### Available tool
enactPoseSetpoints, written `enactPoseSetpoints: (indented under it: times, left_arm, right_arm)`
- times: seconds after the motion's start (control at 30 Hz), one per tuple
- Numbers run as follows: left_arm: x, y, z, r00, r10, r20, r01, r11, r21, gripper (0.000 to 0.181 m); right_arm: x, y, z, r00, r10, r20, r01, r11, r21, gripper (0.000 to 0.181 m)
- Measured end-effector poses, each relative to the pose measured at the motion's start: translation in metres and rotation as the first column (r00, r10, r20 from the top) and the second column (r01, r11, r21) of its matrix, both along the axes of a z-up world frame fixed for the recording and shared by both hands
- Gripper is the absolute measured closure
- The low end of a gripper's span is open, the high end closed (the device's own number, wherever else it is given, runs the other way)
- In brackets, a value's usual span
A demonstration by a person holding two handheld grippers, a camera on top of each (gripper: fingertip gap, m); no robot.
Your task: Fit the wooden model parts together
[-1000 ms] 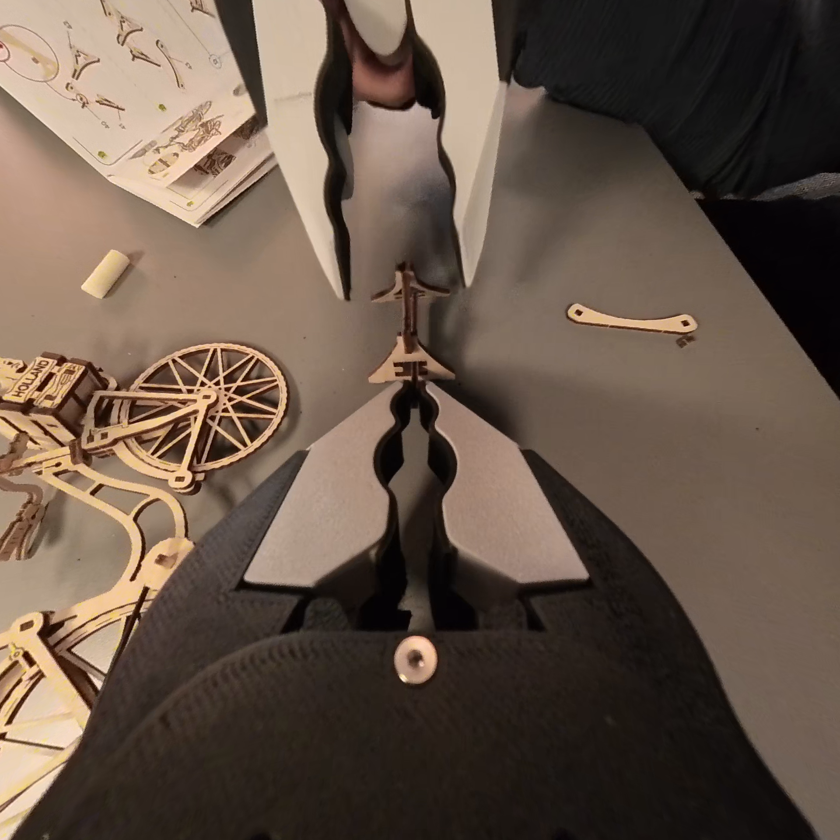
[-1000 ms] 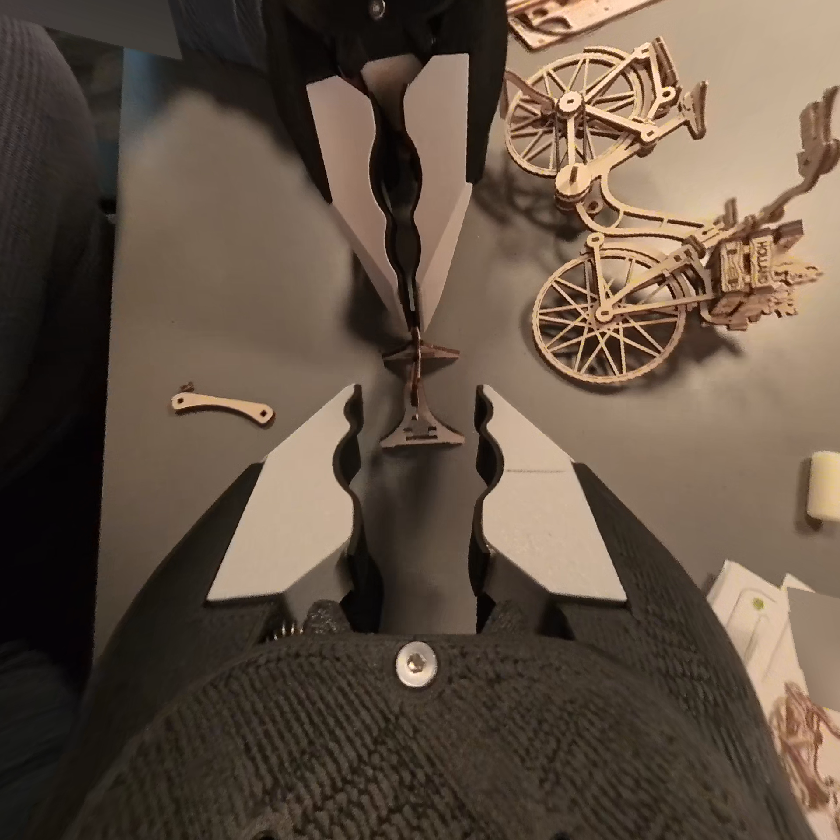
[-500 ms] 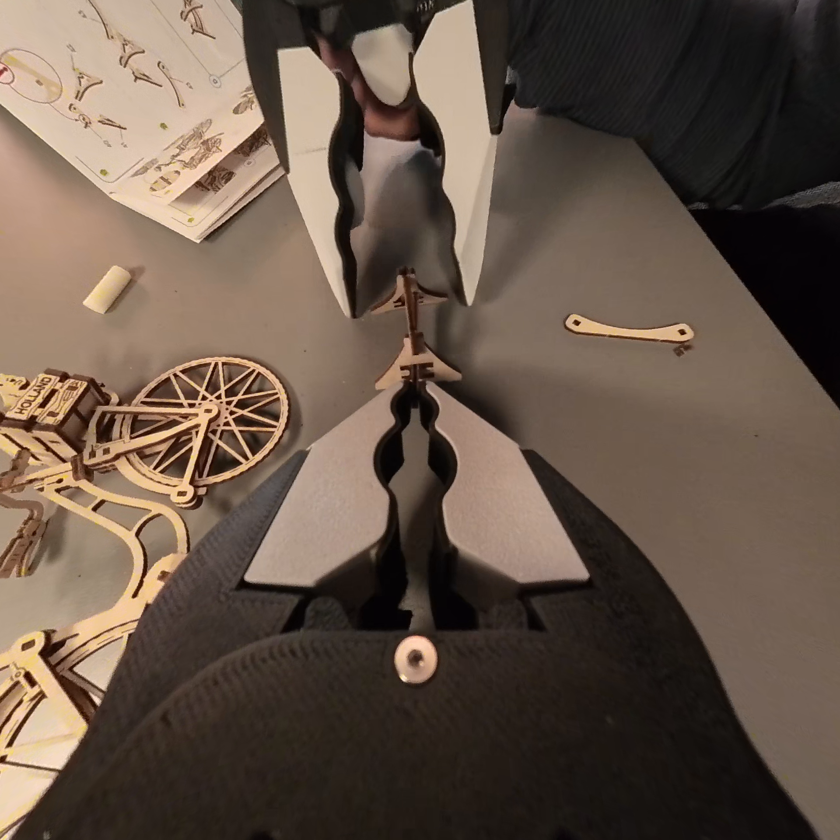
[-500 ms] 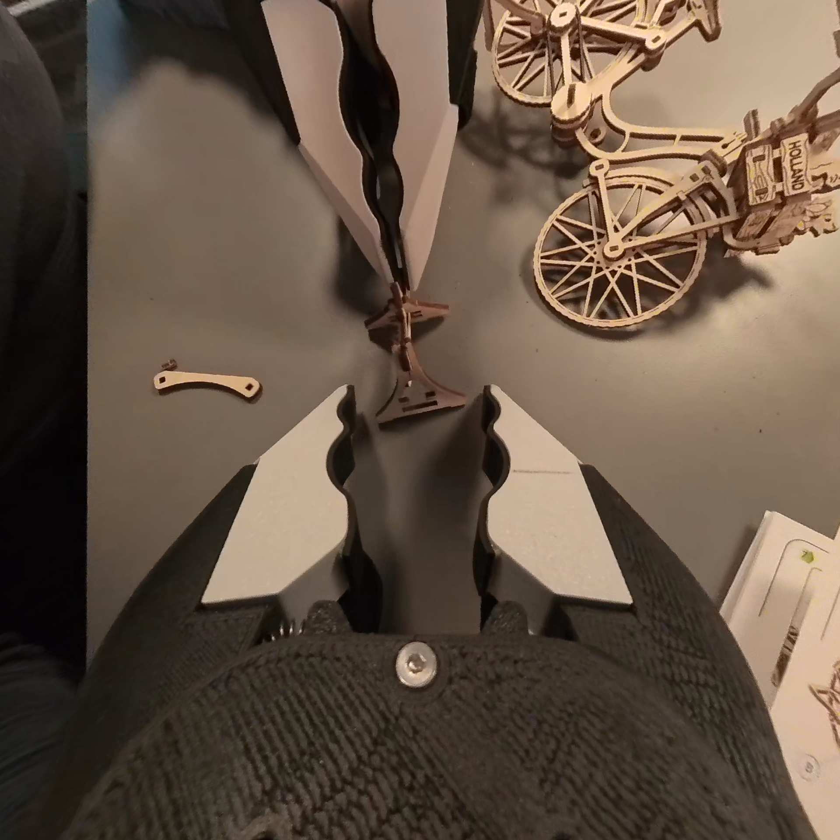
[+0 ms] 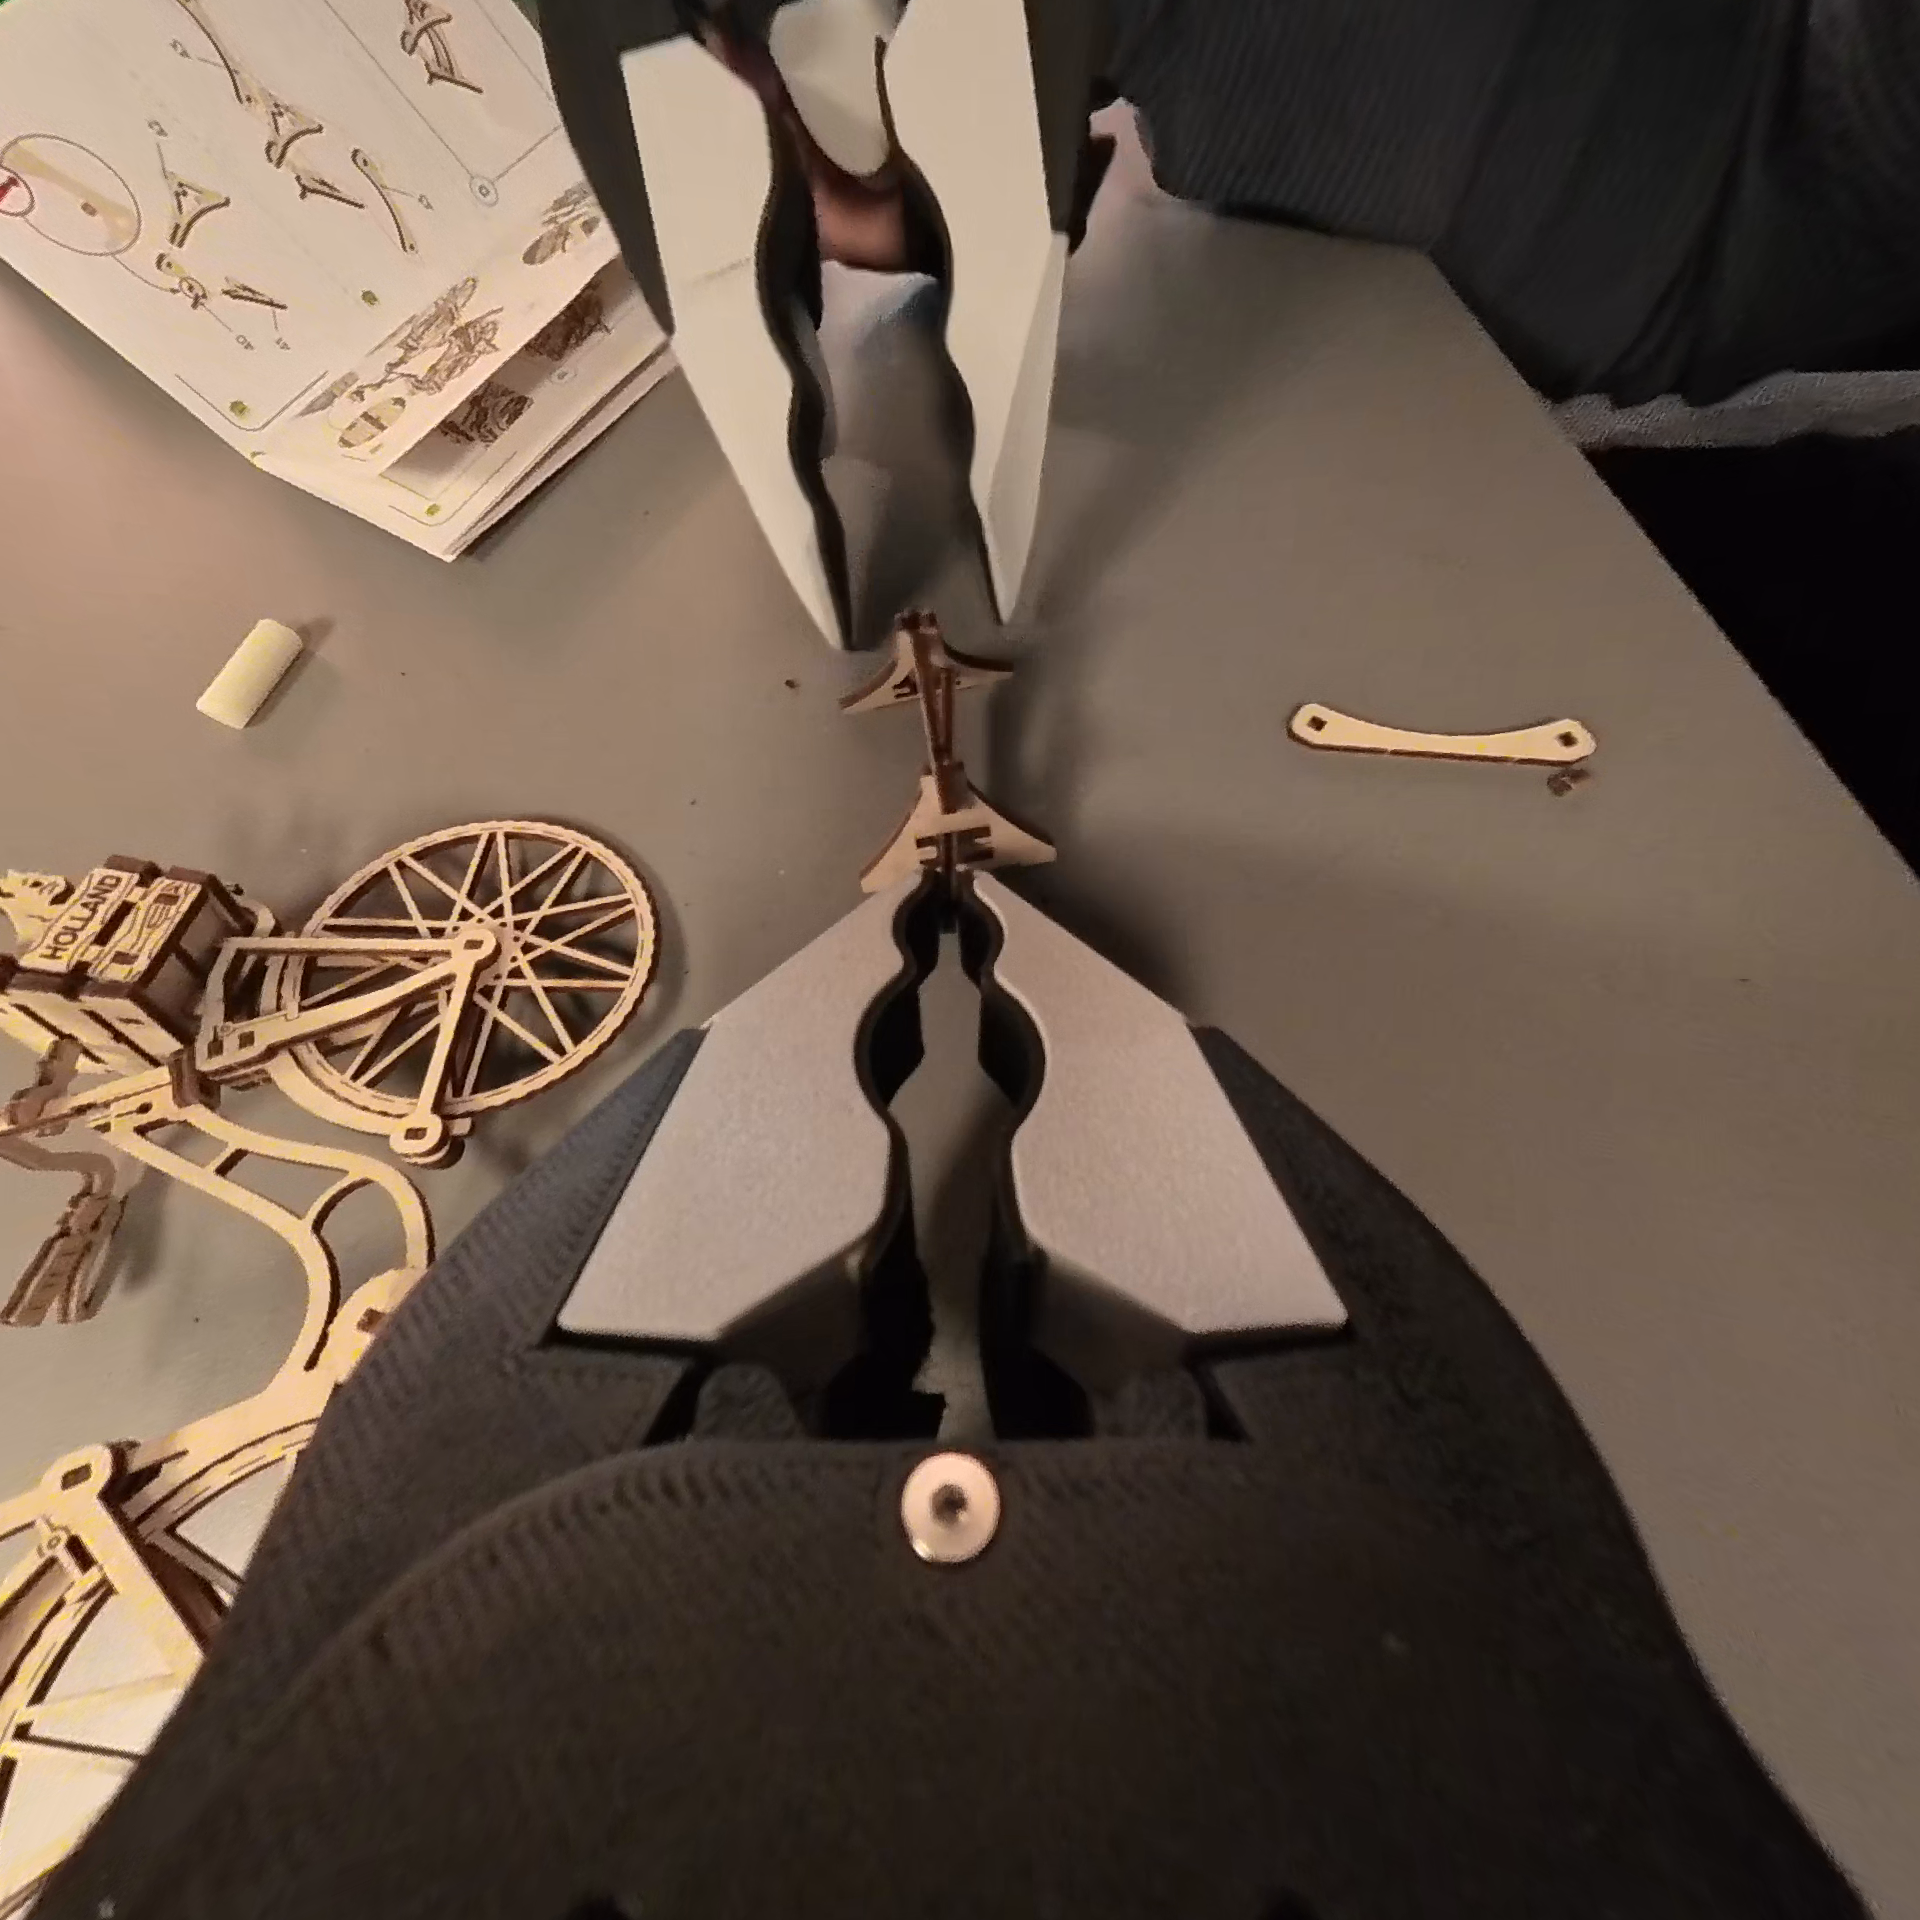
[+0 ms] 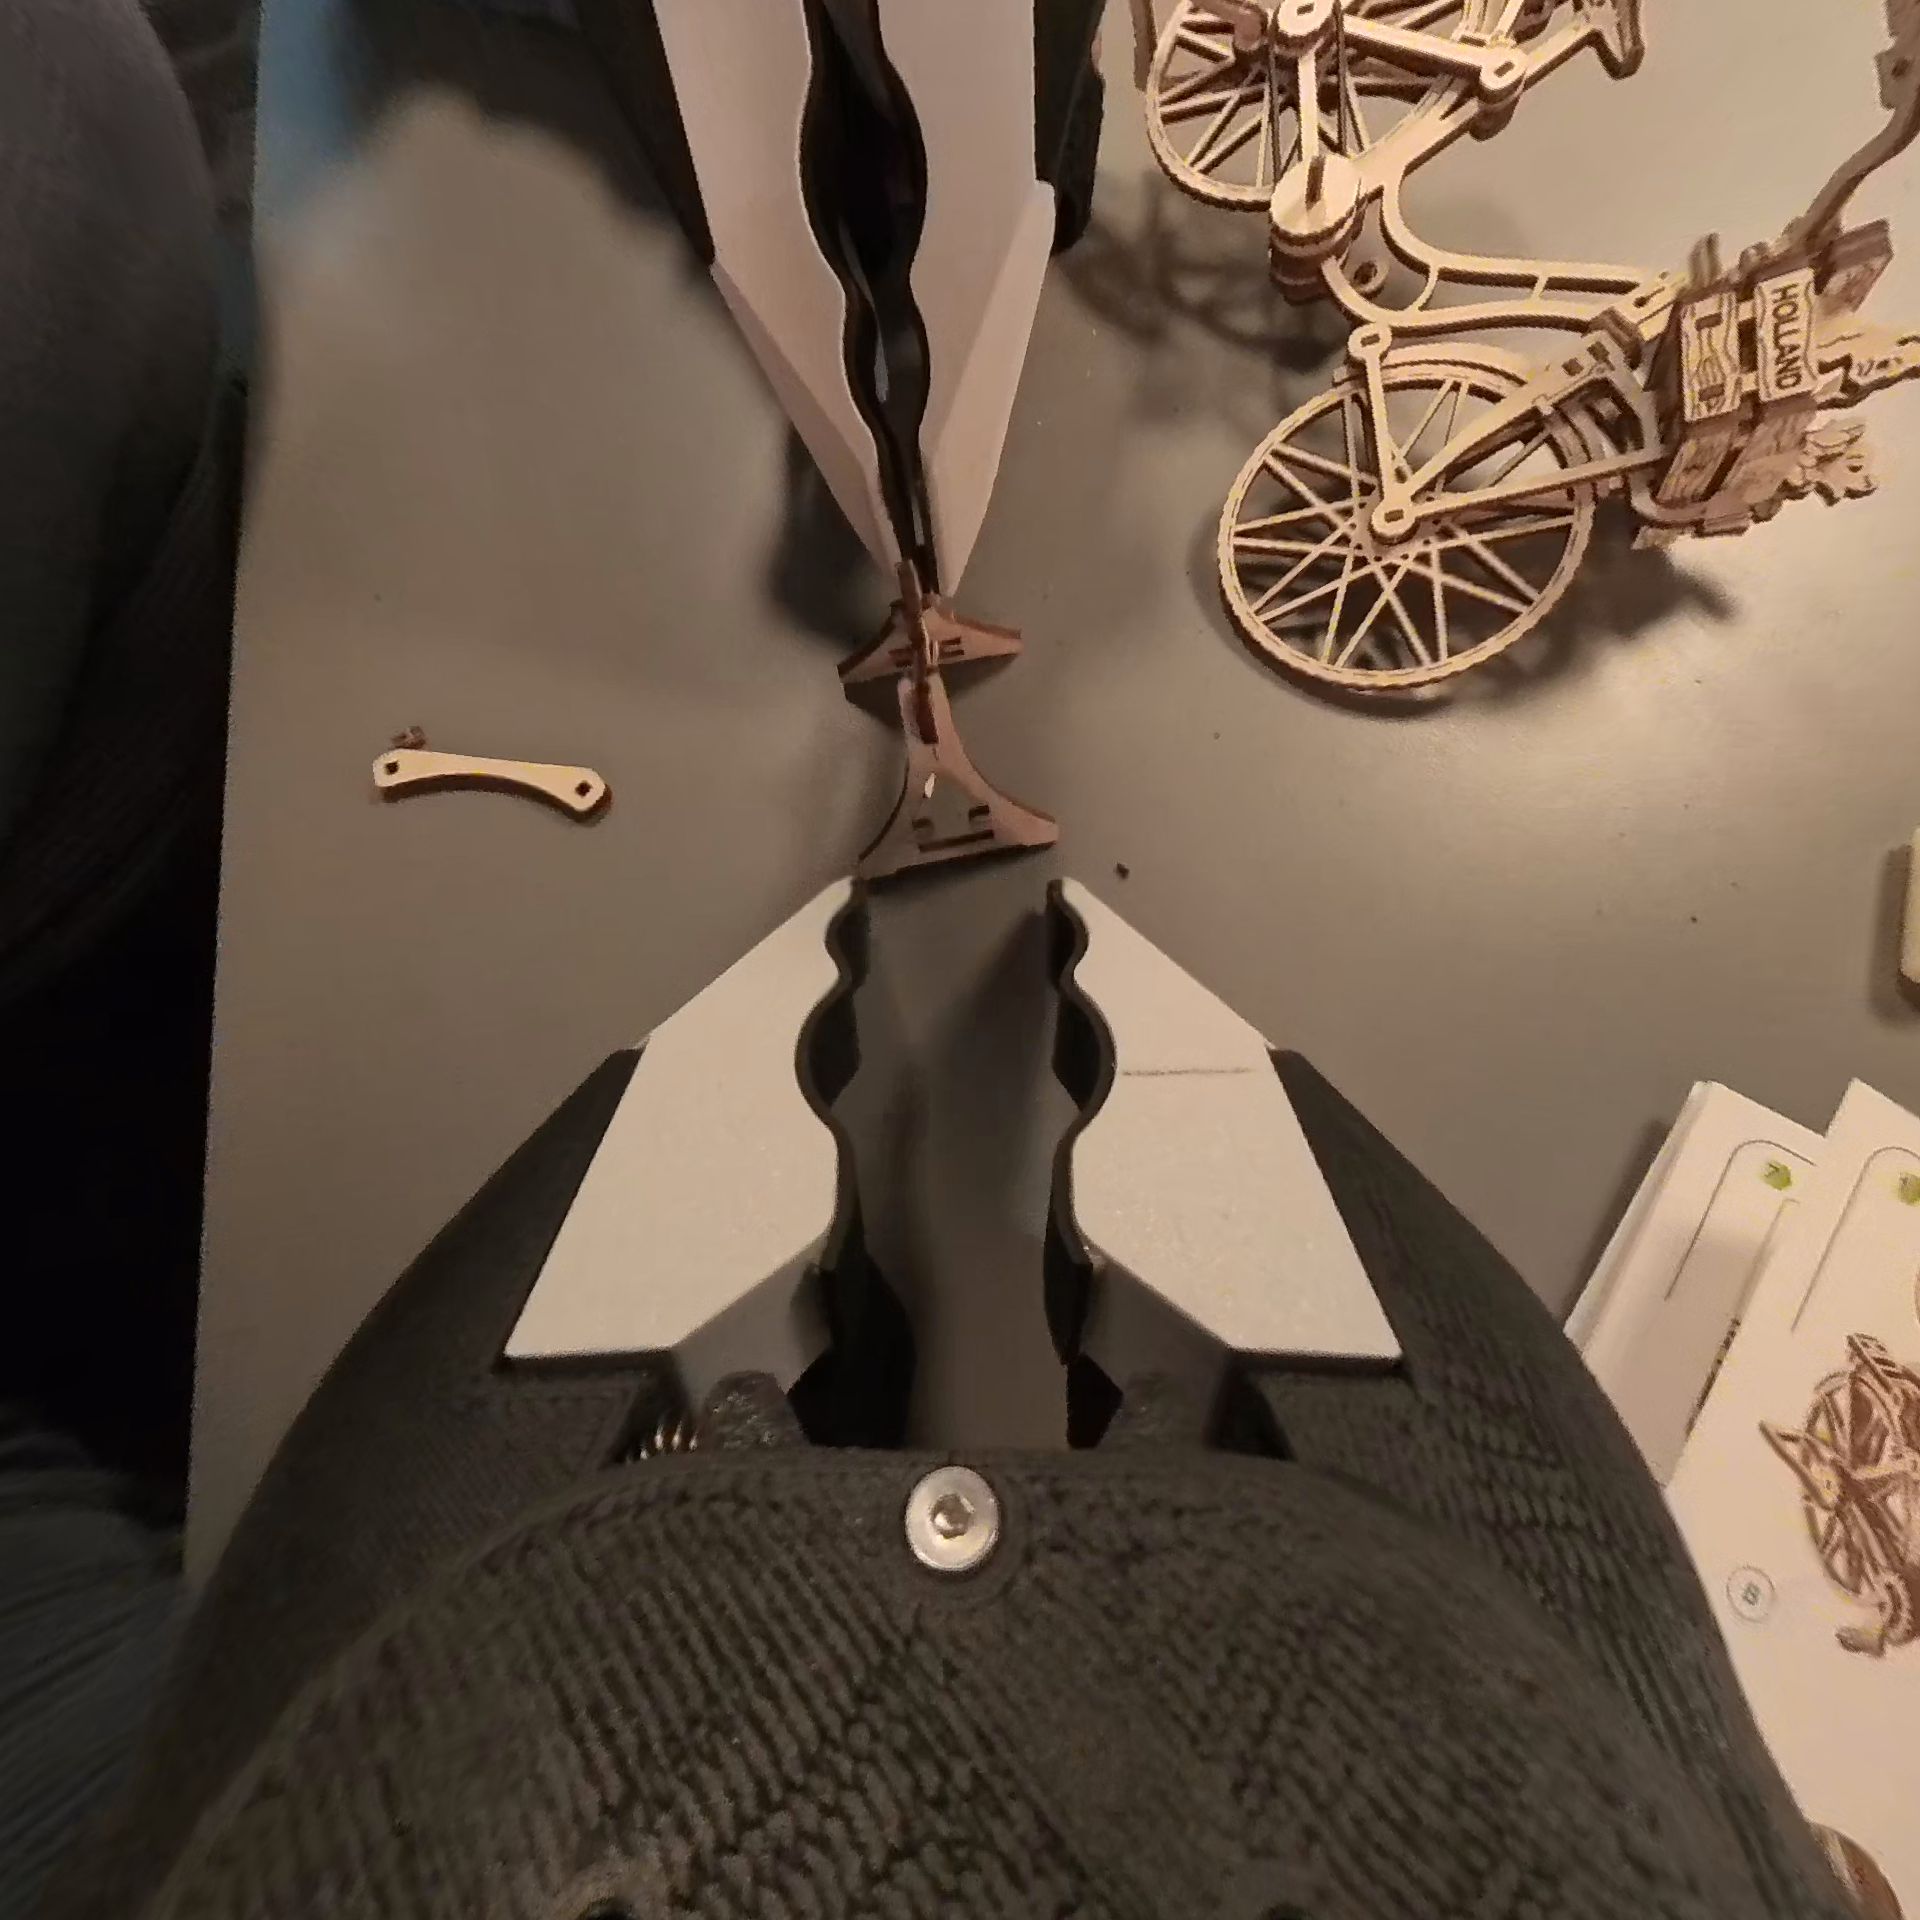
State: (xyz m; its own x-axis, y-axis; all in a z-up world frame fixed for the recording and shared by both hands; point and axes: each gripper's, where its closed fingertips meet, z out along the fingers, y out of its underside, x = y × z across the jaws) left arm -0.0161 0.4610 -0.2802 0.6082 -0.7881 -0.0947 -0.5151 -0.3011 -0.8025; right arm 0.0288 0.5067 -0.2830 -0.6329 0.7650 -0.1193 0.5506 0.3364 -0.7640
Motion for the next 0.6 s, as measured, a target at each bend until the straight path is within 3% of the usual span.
enactPoseSetpoints:
  times: [0.6]
  left_arm:
    - [-0.0001,0.0045,0.0017,1.0,0.014,0.028,-0.013,1.0,-0.014,0.179]
  right_arm:
    - [-0.007,-0.0093,-0.0032,0.999,0.048,0.006,-0.048,0.998,-0.033,0.153]
